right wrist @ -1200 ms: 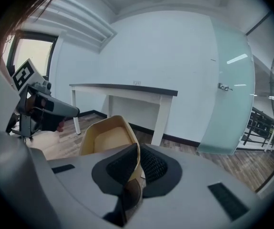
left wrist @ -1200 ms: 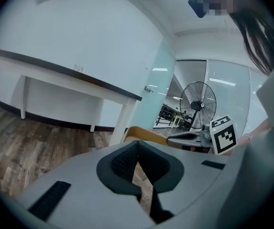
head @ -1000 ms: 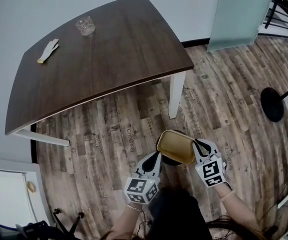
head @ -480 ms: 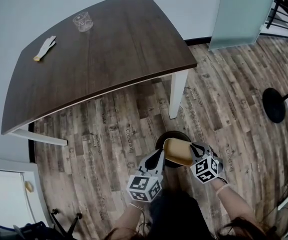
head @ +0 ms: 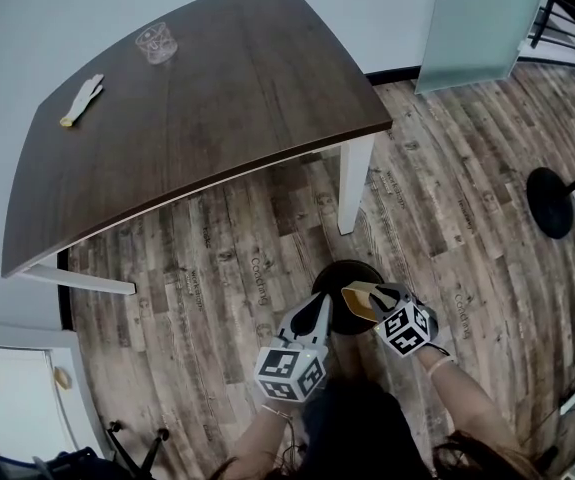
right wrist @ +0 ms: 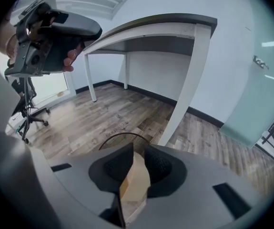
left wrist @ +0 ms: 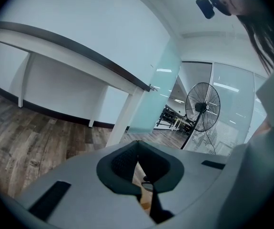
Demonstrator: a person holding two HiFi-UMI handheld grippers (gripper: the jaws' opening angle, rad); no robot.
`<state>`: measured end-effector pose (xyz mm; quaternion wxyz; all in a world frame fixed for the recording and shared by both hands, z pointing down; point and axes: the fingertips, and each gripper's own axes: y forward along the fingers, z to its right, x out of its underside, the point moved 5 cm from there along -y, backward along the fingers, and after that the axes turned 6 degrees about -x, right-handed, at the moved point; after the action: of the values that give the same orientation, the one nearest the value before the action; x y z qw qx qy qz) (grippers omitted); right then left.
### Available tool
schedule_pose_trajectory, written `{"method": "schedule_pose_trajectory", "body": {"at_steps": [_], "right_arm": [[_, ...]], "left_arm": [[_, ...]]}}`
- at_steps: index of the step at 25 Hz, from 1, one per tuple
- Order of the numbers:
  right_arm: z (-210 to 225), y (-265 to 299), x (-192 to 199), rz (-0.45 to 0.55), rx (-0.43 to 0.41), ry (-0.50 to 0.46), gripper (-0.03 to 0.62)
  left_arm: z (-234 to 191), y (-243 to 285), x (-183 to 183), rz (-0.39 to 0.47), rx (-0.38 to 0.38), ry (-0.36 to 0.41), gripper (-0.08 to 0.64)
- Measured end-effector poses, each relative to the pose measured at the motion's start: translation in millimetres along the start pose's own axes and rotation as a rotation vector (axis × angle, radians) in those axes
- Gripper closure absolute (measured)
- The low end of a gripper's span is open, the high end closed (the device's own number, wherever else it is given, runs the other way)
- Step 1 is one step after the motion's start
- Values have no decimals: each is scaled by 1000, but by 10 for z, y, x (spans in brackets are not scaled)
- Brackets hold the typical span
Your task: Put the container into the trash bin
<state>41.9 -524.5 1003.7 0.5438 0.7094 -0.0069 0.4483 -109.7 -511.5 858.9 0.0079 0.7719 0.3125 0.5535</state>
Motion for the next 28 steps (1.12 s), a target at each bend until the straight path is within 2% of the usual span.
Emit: {"method": "schedule_pose_trajectory", "body": {"at_steps": [2, 14, 28], "right_arm": [[-6, -12, -3, -3, -14, 15, 489], [-37, -468, -221, -11, -27, 75, 462], [-192, -1448, -731, 18, -14, 119, 496]], "left_arm": [[22, -8, -27, -2, 4, -6, 540], [274, -148, -391, -34, 13, -14, 540], [862, -548, -1098, -37, 44, -2, 540]]}}
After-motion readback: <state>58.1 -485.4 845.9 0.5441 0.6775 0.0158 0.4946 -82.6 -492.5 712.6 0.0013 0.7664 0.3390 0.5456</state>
